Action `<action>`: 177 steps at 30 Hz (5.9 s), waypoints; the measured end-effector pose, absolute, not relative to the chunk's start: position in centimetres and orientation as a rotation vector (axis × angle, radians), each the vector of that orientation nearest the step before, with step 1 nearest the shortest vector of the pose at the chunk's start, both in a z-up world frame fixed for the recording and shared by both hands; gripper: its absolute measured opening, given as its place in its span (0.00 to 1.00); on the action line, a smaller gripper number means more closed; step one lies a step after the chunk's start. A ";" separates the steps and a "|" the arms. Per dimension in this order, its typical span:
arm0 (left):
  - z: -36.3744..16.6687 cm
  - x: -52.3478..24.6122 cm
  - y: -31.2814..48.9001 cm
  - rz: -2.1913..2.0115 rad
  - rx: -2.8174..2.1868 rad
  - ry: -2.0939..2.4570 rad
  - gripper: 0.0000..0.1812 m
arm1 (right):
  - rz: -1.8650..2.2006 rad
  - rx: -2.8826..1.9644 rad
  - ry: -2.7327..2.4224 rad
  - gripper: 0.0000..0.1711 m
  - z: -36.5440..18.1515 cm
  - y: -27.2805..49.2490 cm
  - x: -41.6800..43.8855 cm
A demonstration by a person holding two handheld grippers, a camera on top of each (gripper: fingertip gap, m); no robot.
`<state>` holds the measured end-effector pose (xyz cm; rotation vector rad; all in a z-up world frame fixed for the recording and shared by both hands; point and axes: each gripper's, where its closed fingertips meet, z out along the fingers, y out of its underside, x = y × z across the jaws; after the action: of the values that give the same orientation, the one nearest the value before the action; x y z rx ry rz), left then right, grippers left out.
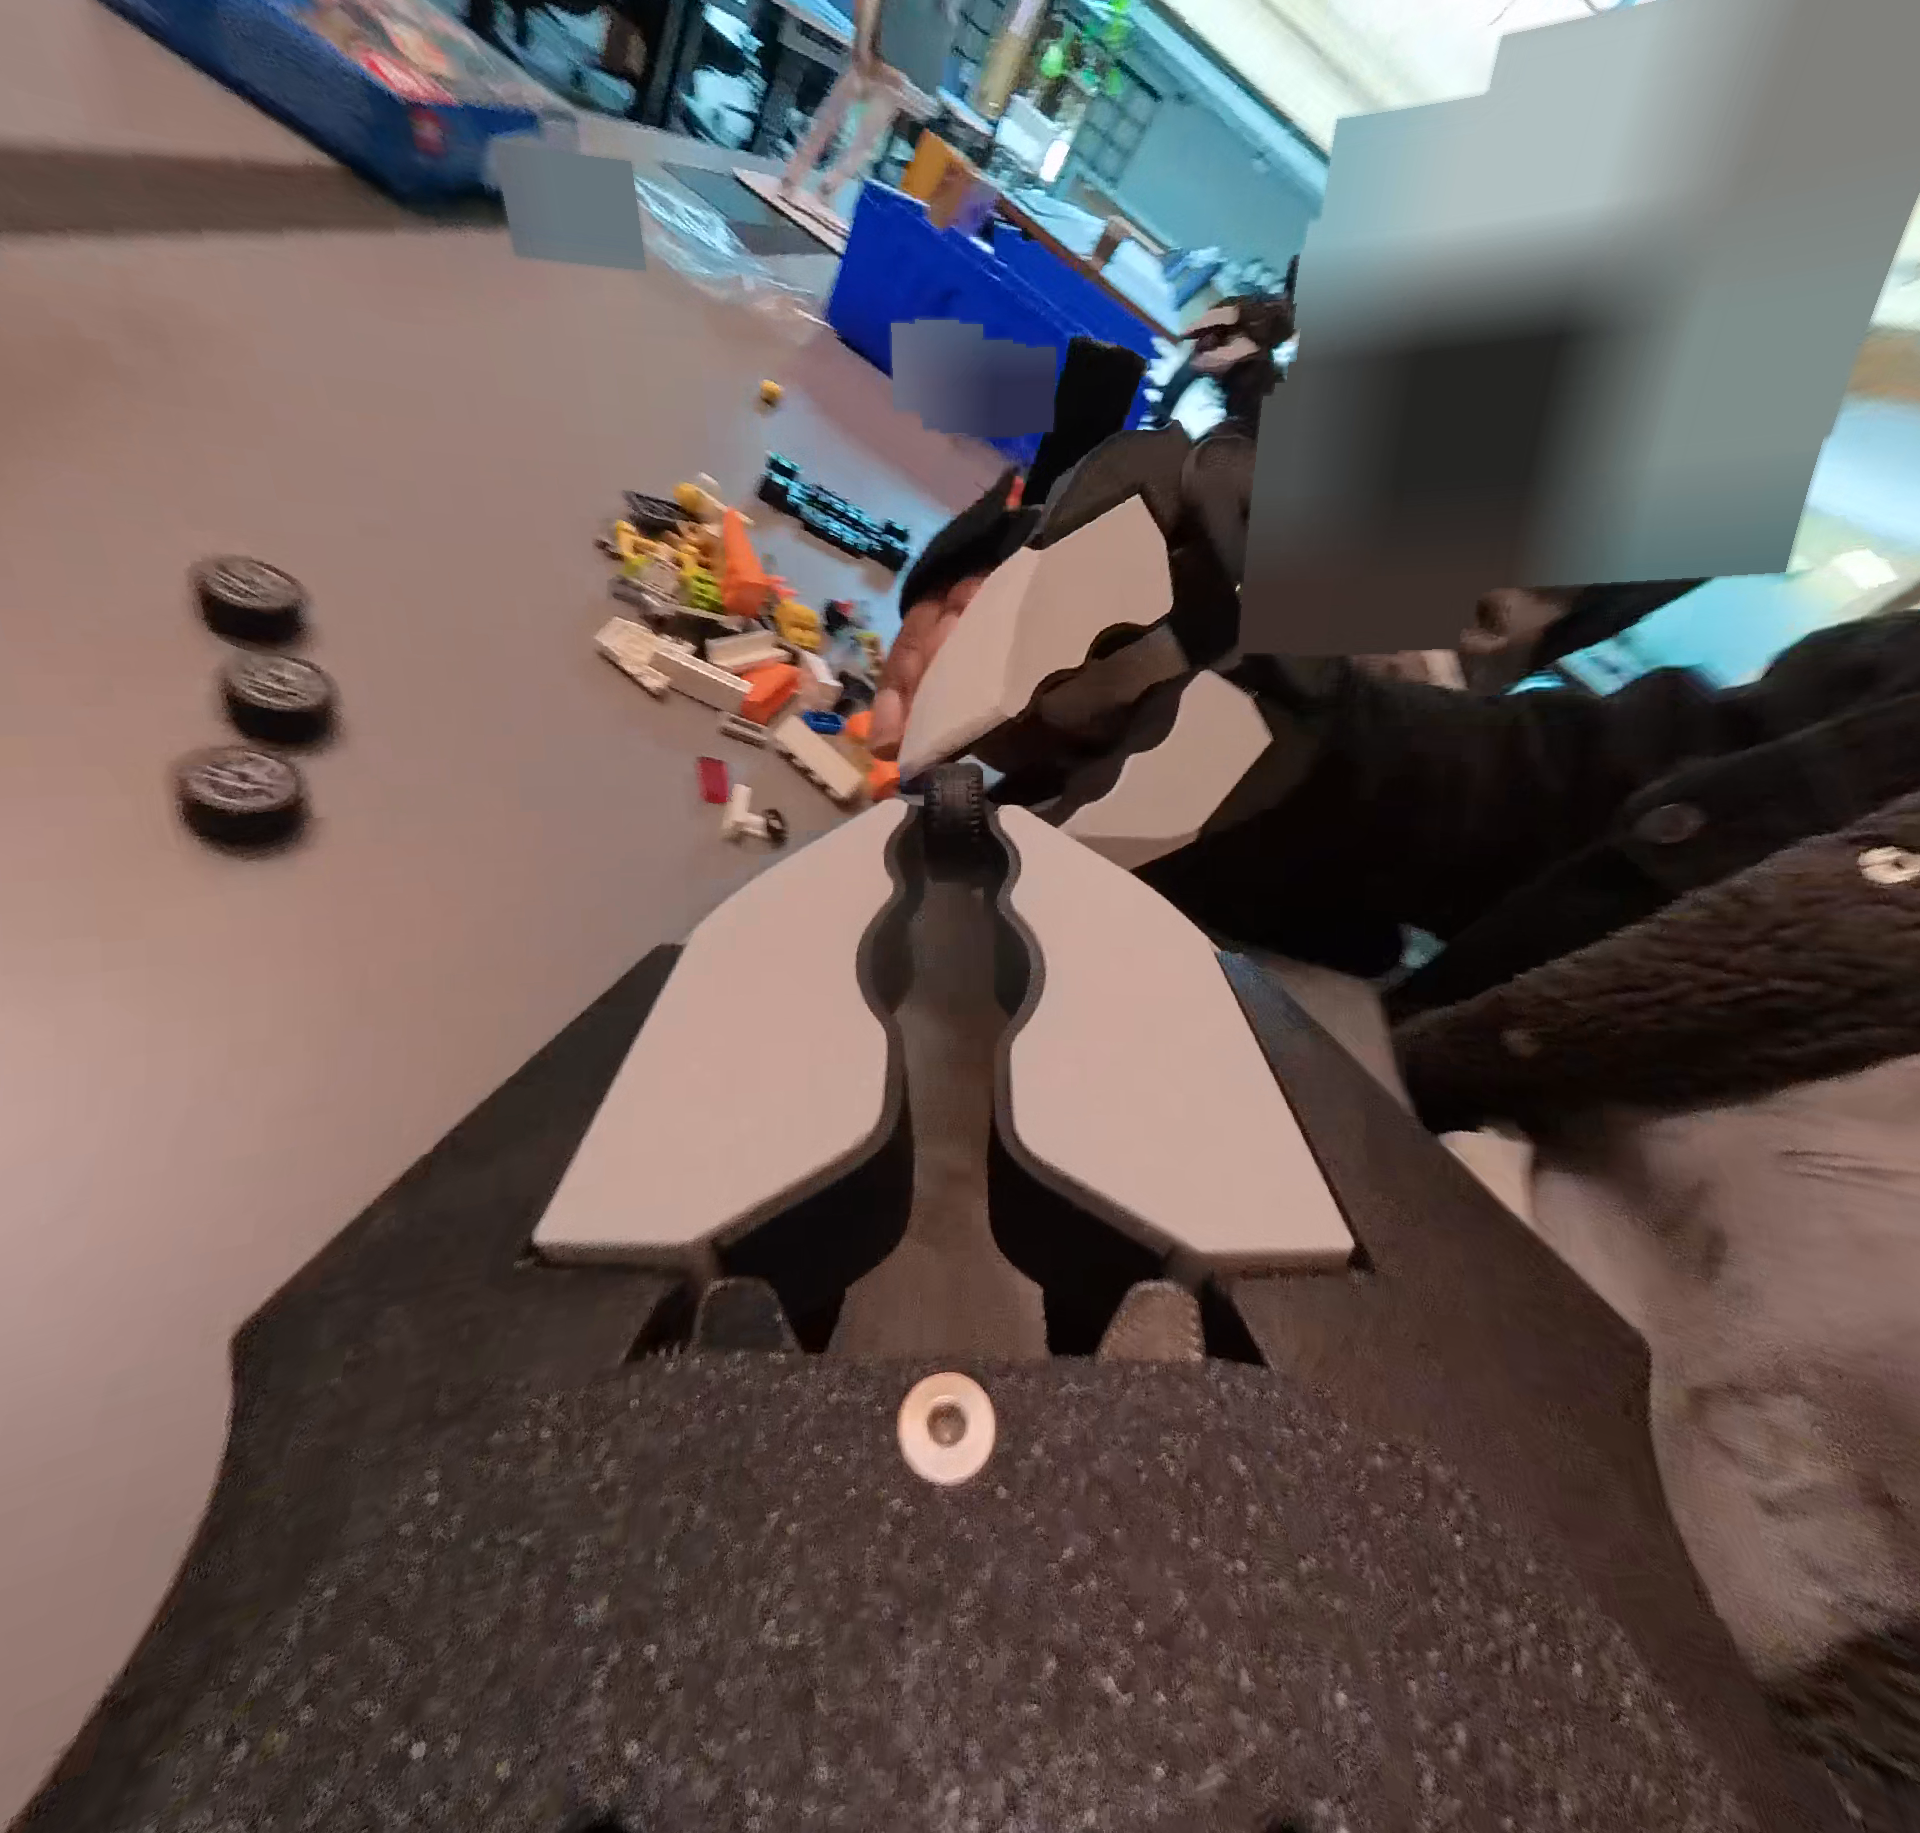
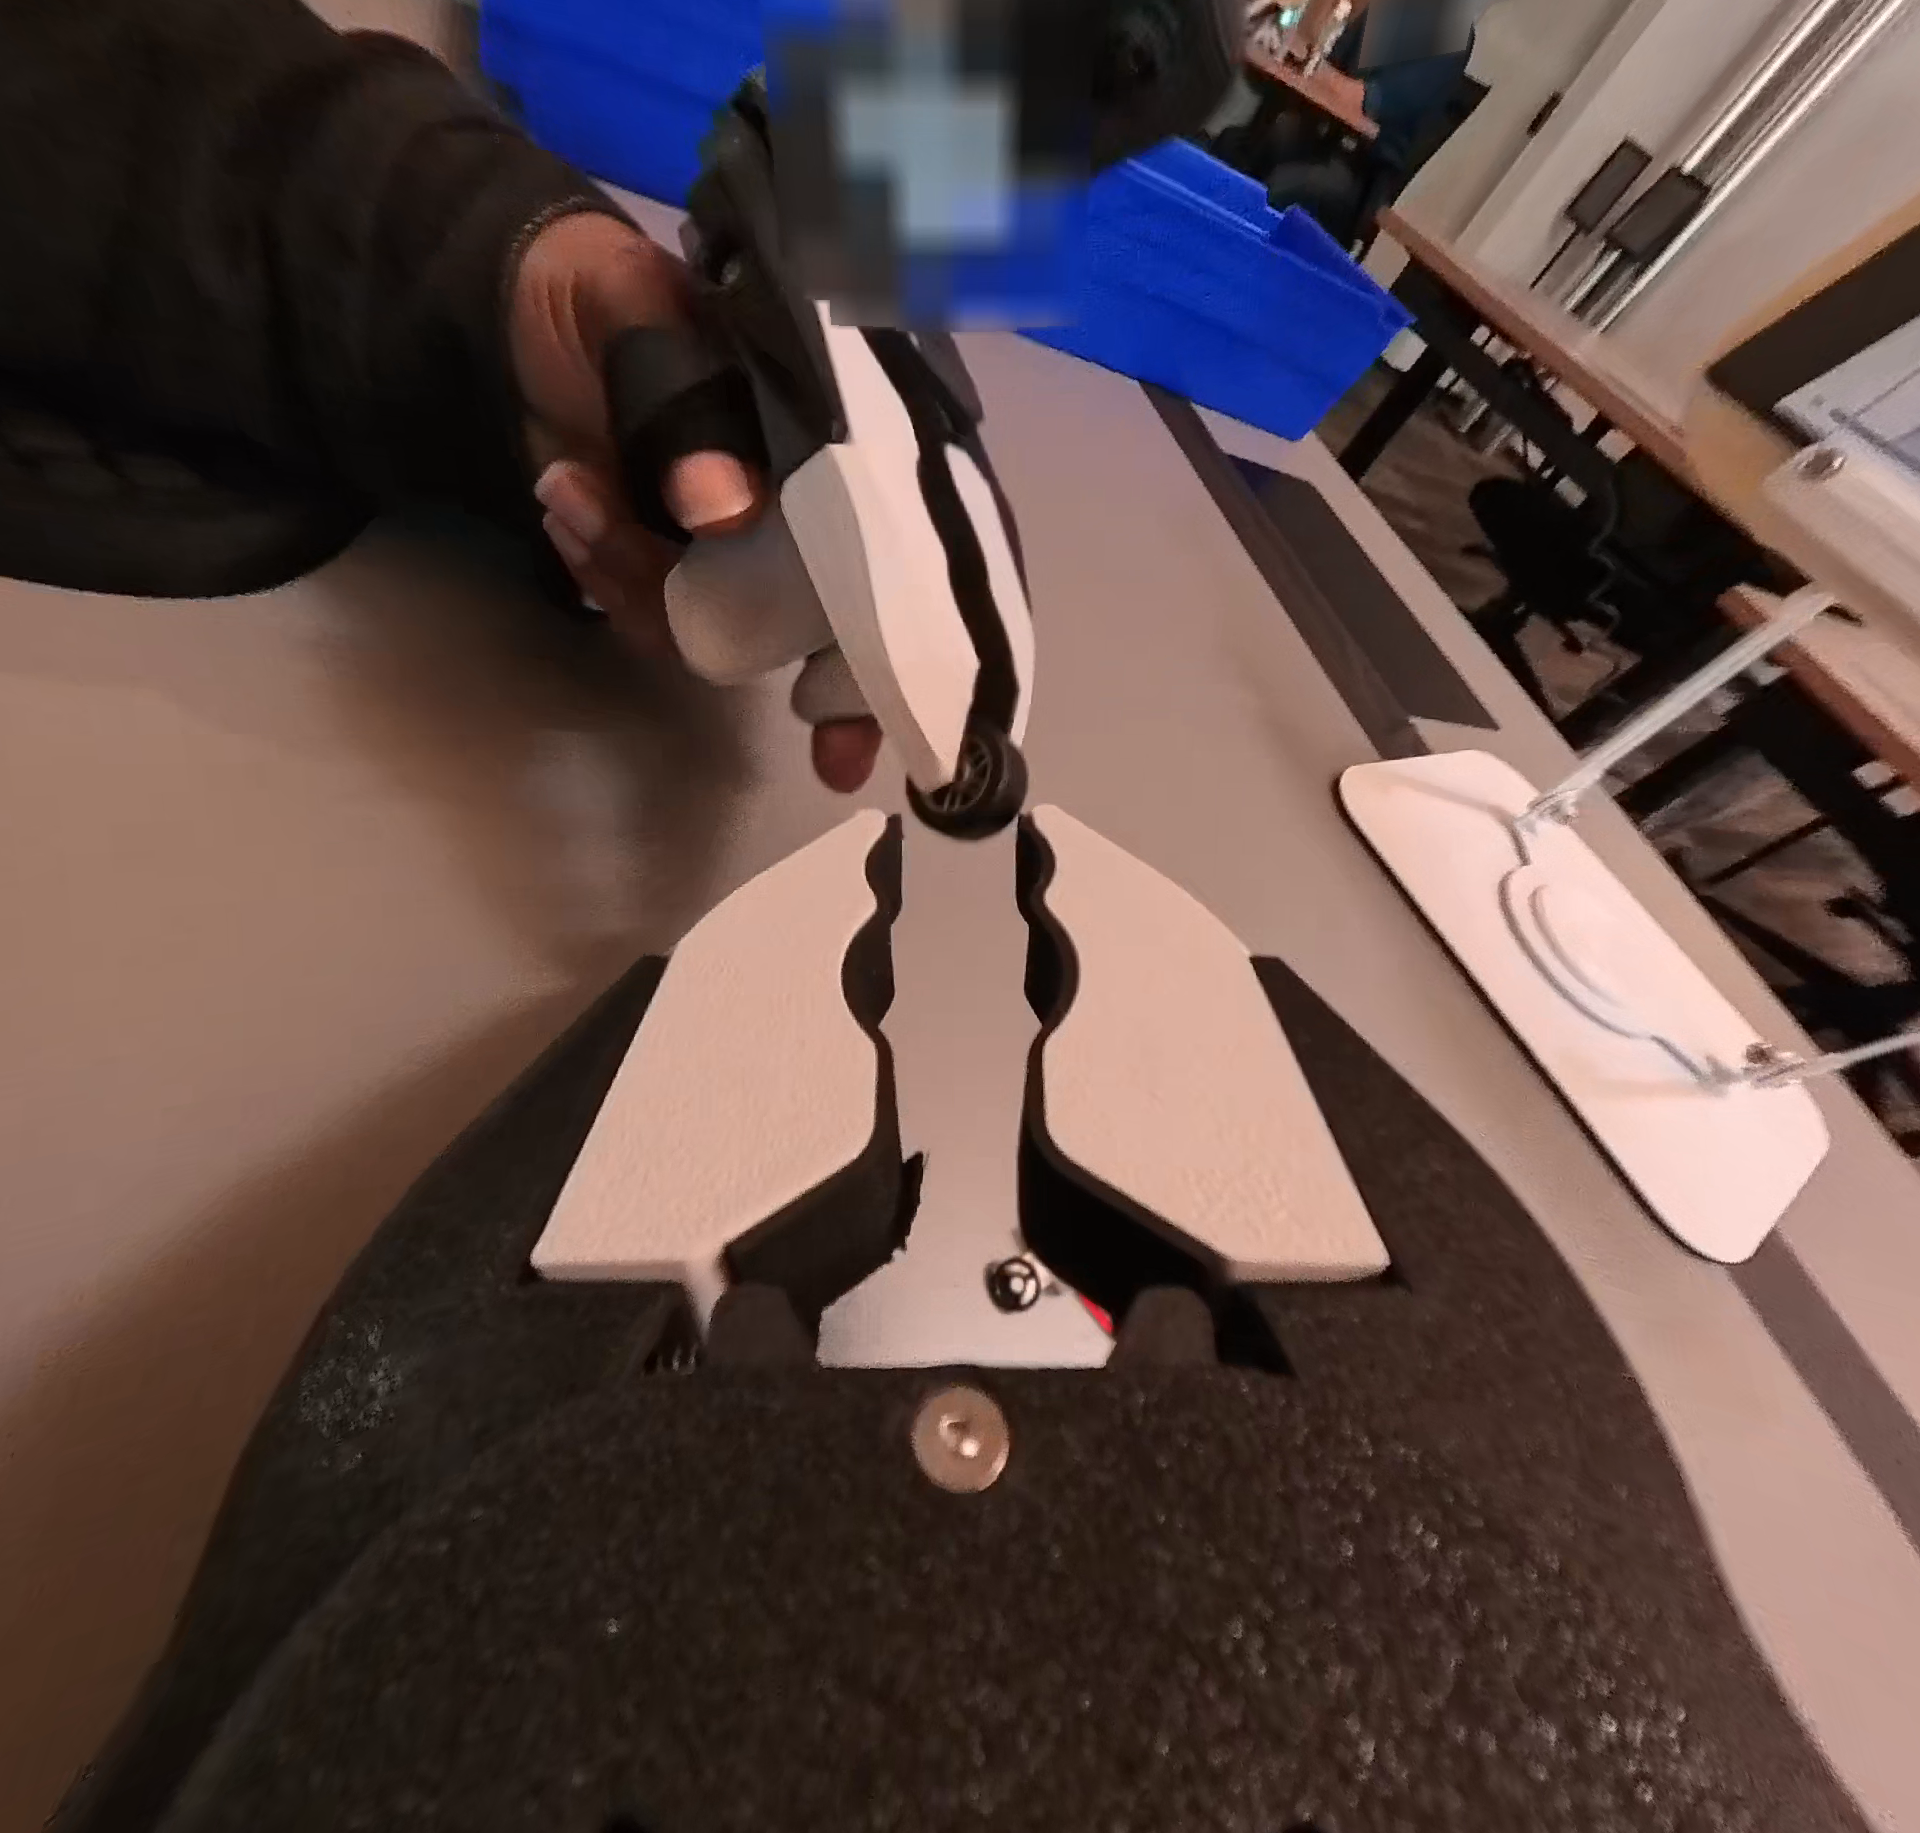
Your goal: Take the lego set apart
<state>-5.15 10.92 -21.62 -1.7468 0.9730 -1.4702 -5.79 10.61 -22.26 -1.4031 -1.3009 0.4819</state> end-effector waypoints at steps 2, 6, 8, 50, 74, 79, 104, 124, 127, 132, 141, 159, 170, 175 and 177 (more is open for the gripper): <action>-21.2 -5.8 11.4 -1.349 -1.703 0.992 0.05 | 0.574 -1.449 -1.276 0.12 -22.1 10.5 -5.6; -20.9 -6.1 10.9 -1.030 -1.530 1.186 0.05 | 0.746 -1.497 -1.258 0.15 -21.8 9.7 -5.8; -21.3 -6.0 10.2 -0.893 -1.446 1.295 0.06 | 0.797 -1.488 -1.256 0.15 -21.4 9.2 -6.0; -20.5 -5.4 10.7 -0.373 -1.418 1.234 0.06 | 0.236 -1.346 -1.301 0.04 -19.9 10.1 -5.8; -19.4 -4.8 9.1 -0.566 -1.311 1.231 0.09 | 0.892 -1.483 -1.149 0.01 -19.4 9.7 -5.2; -19.2 -5.0 8.7 -0.704 -1.336 1.224 0.10 | 0.909 -1.479 -1.148 0.01 -19.4 9.6 -5.3; -18.2 -5.7 9.6 -0.664 -1.370 1.174 0.05 | 0.639 -1.403 -1.213 0.08 -18.5 10.1 -5.0; -17.7 -5.9 10.6 -0.574 -1.428 1.062 0.05 | 0.313 -1.372 -1.148 0.04 -17.7 11.1 -5.6; -16.9 -6.2 11.2 -0.531 -1.441 0.986 0.05 | 0.260 -1.351 -1.133 0.00 -17.5 11.0 -6.0; -16.1 -6.1 10.9 -0.469 -1.386 1.023 0.05 | 0.251 -1.254 -1.272 0.00 -18.6 8.6 -9.0; -16.2 -6.1 10.1 -0.555 -1.343 1.089 0.05 | 0.506 -1.323 -1.170 0.11 -16.6 10.1 -5.6; -17.4 -5.3 9.6 -0.503 -1.366 1.144 0.05 | 0.198 -1.238 -1.313 0.04 -17.3 9.6 -5.2; -18.6 -5.2 10.1 -0.515 -1.444 1.106 0.05 | 0.181 -1.287 -1.335 0.03 -18.5 9.6 -5.1; -19.0 -5.1 10.2 -0.538 -1.473 1.092 0.05 | 0.232 -1.316 -1.327 0.03 -18.9 9.6 -5.2; -19.1 -5.1 10.2 -0.548 -1.478 1.090 0.05 | 0.266 -1.326 -1.319 0.03 -19.0 9.5 -5.2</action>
<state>-5.12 10.21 -19.10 -1.4781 1.0899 -0.5480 -5.19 9.49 -18.97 -1.3265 -1.3192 0.2657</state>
